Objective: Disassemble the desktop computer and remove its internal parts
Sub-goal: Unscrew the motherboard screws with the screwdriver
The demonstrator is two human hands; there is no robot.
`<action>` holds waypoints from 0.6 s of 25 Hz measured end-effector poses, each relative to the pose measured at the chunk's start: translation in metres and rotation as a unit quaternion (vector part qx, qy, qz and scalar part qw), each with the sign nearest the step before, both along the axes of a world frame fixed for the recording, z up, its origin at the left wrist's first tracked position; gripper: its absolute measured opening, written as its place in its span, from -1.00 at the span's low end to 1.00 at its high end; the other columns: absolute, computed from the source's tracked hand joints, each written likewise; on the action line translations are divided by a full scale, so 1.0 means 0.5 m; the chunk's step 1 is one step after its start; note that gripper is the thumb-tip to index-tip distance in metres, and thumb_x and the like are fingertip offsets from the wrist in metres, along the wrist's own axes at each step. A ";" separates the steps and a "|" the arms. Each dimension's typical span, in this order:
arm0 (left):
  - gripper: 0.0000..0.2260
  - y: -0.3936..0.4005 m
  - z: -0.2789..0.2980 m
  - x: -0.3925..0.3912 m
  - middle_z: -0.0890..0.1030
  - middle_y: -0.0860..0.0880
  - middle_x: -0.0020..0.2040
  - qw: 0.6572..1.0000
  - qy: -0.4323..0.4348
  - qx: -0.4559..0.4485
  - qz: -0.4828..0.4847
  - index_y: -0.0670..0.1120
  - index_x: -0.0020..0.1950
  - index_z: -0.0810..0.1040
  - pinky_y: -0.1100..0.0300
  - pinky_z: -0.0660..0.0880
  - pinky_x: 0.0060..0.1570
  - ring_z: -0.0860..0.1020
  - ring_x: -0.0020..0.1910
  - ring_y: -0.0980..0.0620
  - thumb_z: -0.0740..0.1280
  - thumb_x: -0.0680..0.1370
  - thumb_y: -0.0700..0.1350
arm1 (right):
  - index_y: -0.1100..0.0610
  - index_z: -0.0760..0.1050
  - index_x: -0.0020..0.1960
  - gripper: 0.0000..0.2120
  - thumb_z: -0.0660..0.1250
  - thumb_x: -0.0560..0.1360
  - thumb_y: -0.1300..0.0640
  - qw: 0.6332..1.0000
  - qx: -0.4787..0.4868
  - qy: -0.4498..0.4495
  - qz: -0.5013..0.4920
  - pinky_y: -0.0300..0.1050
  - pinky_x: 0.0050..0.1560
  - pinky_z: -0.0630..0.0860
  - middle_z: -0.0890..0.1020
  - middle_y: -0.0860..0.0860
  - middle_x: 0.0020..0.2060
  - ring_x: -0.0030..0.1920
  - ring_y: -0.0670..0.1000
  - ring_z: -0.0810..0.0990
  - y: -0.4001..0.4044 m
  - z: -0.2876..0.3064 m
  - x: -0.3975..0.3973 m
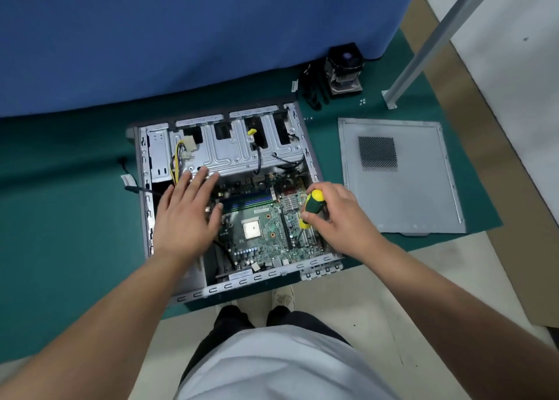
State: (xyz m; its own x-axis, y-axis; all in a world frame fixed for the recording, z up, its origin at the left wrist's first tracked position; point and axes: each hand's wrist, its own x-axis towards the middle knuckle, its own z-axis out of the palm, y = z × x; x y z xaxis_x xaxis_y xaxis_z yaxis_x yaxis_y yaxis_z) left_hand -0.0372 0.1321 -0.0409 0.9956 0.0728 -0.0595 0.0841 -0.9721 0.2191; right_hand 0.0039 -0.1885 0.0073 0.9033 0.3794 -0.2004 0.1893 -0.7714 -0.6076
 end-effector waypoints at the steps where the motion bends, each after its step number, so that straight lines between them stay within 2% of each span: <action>1: -0.44 0.000 -0.001 0.001 0.05 0.14 0.68 1.000 -0.002 0.004 0.002 0.18 0.67 0.00 -0.07 0.00 0.61 -0.03 0.66 0.07 -0.03 0.67 0.24 | -0.15 0.33 0.33 -0.61 0.30 0.56 -0.21 1.000 -0.014 0.002 0.013 -0.03 0.20 0.39 0.44 -0.04 0.21 0.24 0.01 0.37 -0.008 -0.010 -0.006; 6: -0.44 0.001 -0.010 0.001 0.10 0.16 0.67 1.000 -0.011 0.001 0.006 0.20 0.66 0.03 -0.10 0.07 0.59 0.02 0.66 0.06 0.05 0.66 0.20 | -0.08 0.41 0.33 -0.59 0.35 0.56 -0.21 0.999 -0.021 -0.022 0.036 -0.05 0.33 0.25 0.43 -0.04 0.29 0.35 0.03 0.26 -0.024 -0.049 -0.037; 11: -0.44 0.005 -0.016 0.001 0.11 0.16 0.66 1.000 -0.019 -0.002 0.010 0.20 0.66 0.06 -0.09 0.10 0.58 0.03 0.65 0.07 0.08 0.65 0.16 | -0.04 0.43 0.31 -0.61 0.38 0.56 -0.16 0.999 -0.016 -0.031 0.026 -0.09 0.34 0.17 0.42 -0.04 0.27 0.36 0.06 0.26 -0.019 -0.066 -0.047; 15: -0.44 0.005 -0.016 0.002 0.12 0.18 0.66 1.000 -0.023 -0.006 0.013 0.20 0.65 0.08 -0.08 0.10 0.57 0.03 0.65 0.08 0.10 0.64 0.14 | -0.06 0.41 0.31 -0.62 0.37 0.57 -0.14 1.000 0.004 -0.018 0.024 -0.10 0.31 0.19 0.41 -0.07 0.25 0.34 0.03 0.26 -0.022 -0.065 -0.046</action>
State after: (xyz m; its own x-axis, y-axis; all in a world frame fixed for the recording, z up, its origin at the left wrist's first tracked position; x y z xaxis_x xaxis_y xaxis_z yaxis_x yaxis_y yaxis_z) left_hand -0.0363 0.1348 -0.0488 0.9951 0.0977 -0.0144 0.0983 -0.9673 0.2340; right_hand -0.0192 -0.1997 -0.0252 0.8910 0.4231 -0.1645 0.2475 -0.7565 -0.6054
